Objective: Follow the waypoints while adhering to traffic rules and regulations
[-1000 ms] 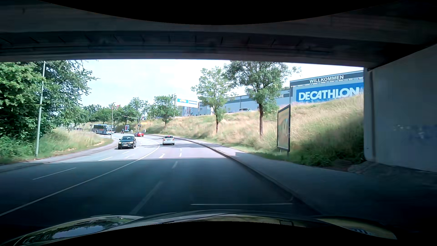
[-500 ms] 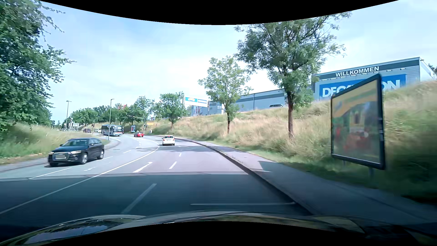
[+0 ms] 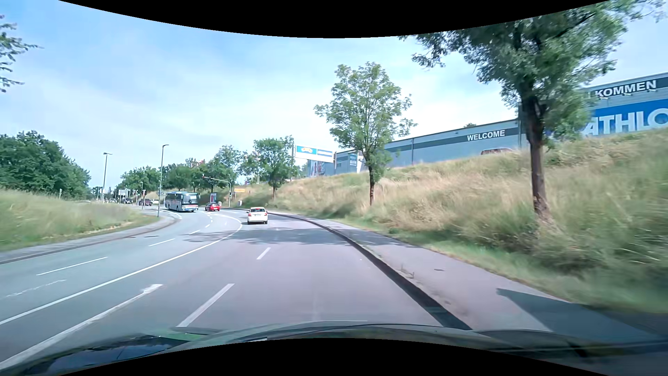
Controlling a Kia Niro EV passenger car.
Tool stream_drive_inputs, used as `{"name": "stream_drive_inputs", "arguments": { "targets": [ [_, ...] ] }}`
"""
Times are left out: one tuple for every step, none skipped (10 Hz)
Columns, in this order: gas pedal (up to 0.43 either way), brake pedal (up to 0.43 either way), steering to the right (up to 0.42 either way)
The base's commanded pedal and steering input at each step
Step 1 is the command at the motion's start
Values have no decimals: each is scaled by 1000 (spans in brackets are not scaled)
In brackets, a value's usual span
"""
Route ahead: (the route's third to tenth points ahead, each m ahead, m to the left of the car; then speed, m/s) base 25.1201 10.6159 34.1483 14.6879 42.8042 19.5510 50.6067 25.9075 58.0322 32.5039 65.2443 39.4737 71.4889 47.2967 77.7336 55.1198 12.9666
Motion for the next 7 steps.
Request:
{"name": "stream_drive_inputs", "arguments": {
  "targets": [
    [130, 0, -41],
    [130, 0, -41],
    [130, 0, -41],
    [130, 0, -41],
    [130, 0, -41],
    [130, 0, -41],
    [130, 0, -41]
  ]
}}
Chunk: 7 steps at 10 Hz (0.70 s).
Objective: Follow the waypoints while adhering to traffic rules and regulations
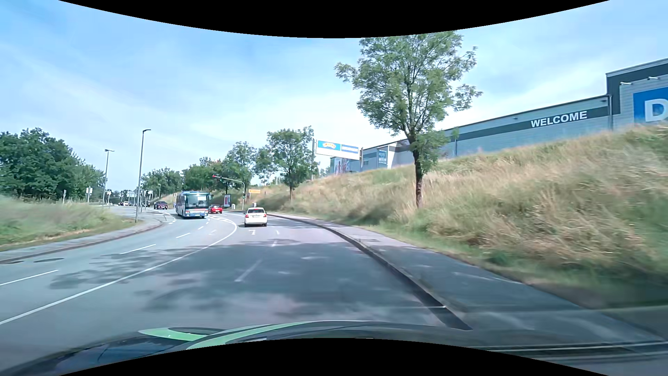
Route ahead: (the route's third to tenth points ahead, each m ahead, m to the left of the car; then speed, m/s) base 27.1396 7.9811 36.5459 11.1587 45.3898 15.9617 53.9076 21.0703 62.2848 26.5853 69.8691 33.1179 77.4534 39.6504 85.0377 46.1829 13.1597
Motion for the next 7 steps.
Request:
{"name": "stream_drive_inputs", "arguments": {
  "targets": [
    [130, 0, -41],
    [130, 0, -41],
    [130, 0, -41],
    [130, 0, -41],
    [130, 0, -42],
    [130, 0, -43],
    [130, 0, -43]
  ]
}}
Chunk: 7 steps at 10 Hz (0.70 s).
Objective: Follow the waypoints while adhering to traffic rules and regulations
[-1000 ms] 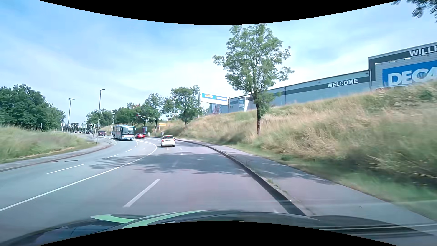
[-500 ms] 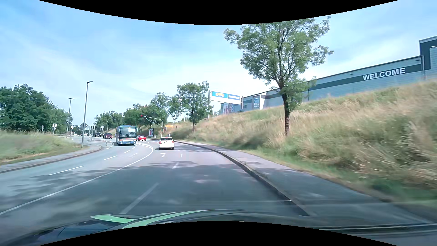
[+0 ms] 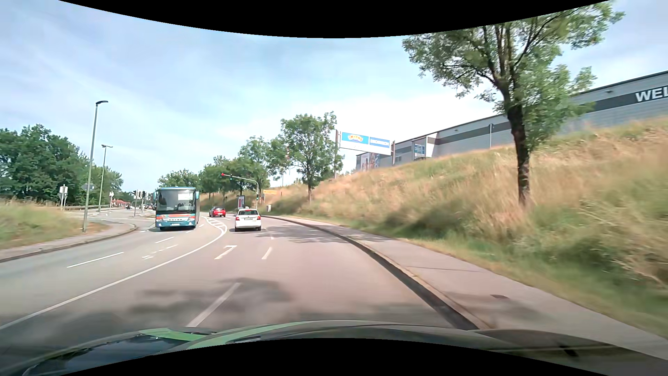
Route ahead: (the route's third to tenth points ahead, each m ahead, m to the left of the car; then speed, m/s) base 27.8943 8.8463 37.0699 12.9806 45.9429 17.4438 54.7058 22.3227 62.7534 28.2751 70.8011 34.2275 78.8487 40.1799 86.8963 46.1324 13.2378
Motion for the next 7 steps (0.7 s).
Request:
{"name": "stream_drive_inputs", "arguments": {
  "targets": [
    [130, 0, -44],
    [130, 0, -45],
    [130, 0, -46],
    [130, 0, -48],
    [130, 0, -50],
    [130, 0, -51],
    [130, 0, -54]
  ]
}}
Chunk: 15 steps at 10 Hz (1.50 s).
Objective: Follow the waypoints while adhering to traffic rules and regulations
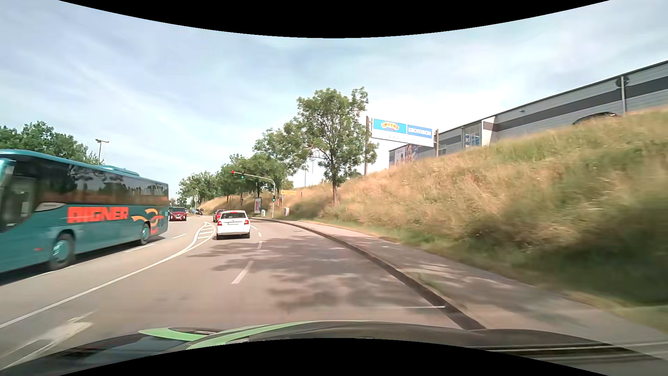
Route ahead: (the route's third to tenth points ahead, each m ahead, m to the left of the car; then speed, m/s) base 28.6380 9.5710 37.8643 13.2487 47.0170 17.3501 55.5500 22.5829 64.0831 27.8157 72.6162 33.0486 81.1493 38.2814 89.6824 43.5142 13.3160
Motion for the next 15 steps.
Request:
{"name": "stream_drive_inputs", "arguments": {
  "targets": [
    [130, 0, -55],
    [130, 0, -56],
    [130, 0, -57],
    [130, 0, -58],
    [130, 0, -59],
    [130, 0, -62],
    [130, 0, -65],
    [130, 0, -65],
    [130, 0, -65],
    [130, 0, -65],
    [130, 0, -66],
    [130, 0, -66],
    [130, 0, -66],
    [130, 0, -65],
    [130, 0, -63]
  ]
}}
